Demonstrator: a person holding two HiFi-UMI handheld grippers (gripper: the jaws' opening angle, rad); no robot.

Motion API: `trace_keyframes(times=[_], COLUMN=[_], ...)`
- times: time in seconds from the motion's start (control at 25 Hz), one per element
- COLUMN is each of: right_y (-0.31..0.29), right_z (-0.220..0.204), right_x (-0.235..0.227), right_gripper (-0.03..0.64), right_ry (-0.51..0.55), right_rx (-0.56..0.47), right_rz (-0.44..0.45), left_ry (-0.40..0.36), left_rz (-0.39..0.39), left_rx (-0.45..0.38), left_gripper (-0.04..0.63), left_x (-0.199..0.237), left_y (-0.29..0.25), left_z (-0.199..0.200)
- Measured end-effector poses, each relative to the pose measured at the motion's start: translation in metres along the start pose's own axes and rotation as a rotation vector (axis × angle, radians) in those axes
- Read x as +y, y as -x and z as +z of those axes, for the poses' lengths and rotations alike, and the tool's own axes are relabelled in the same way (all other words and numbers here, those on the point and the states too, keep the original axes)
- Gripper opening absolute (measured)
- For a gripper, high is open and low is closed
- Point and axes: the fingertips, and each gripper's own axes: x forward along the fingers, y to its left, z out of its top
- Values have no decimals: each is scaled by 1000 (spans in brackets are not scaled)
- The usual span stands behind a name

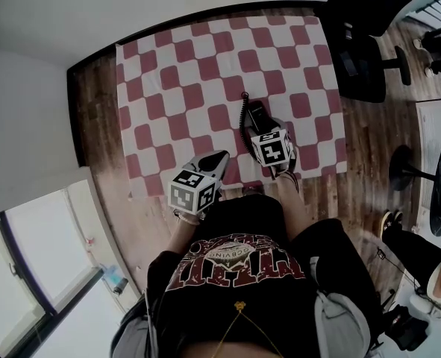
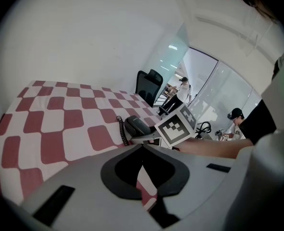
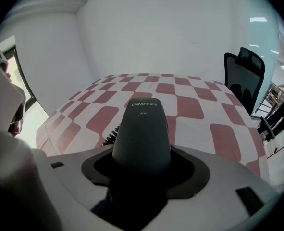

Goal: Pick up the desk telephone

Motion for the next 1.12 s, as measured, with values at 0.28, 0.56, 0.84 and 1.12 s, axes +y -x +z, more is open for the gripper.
trace_keyframes(times=[0.28, 0.56, 0.84, 1.12], right_y=[-2, -1, -2, -1], right_z=[0, 2, -2, -1], right_x=[-1, 0, -1, -3], right_gripper=[279, 279, 279, 282], right_ry=[2, 5, -5, -10], right_rx=[-14, -14, -10, -13], right_rz=[-6, -7, -16, -20], left_ry=[-17, -74, -129, -168], left_rz=[-29, -52, -101, -147], left_rx=[-22, -47, -36, -1], left_gripper=[8, 8, 8, 8], left_x=[-2, -9, -27, -39], left_y=[1, 0, -3, -8], left_z=[7, 18, 17, 14])
